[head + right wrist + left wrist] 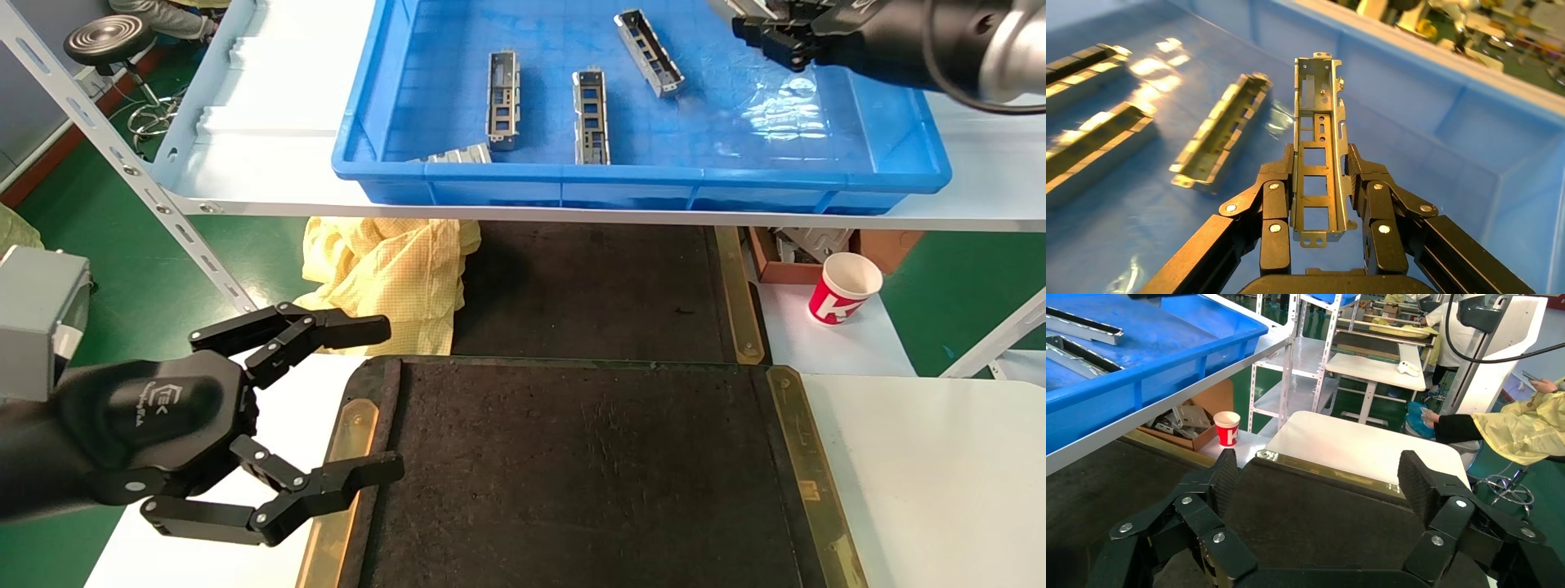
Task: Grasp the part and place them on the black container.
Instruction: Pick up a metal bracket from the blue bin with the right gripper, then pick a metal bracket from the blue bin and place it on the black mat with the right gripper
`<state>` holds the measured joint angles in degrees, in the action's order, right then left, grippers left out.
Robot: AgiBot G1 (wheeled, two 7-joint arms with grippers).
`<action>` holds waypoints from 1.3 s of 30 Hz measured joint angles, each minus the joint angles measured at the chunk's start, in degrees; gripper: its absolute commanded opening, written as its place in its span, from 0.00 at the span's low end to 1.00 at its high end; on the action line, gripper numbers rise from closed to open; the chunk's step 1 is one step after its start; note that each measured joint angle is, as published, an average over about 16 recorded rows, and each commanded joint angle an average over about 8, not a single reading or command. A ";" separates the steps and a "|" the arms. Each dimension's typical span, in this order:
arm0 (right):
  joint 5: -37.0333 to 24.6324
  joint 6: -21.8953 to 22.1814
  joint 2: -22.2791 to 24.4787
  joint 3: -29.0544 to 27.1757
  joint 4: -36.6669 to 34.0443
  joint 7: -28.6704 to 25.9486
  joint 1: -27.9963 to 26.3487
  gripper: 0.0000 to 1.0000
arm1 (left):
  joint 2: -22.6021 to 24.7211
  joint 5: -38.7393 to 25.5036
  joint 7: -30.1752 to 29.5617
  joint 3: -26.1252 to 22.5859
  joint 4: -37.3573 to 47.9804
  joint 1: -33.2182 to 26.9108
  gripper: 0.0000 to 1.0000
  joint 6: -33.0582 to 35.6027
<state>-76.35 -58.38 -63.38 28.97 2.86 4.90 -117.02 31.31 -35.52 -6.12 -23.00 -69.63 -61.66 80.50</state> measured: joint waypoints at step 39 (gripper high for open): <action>18.59 -32.03 13.50 19.73 32.65 0.03 13.27 0.00 | 0.00 0.00 0.00 0.00 0.00 0.00 1.00 0.00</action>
<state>-57.76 -90.41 -49.89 48.70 35.51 4.93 -103.75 31.31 -35.52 -6.12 -23.00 -69.63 -61.66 80.50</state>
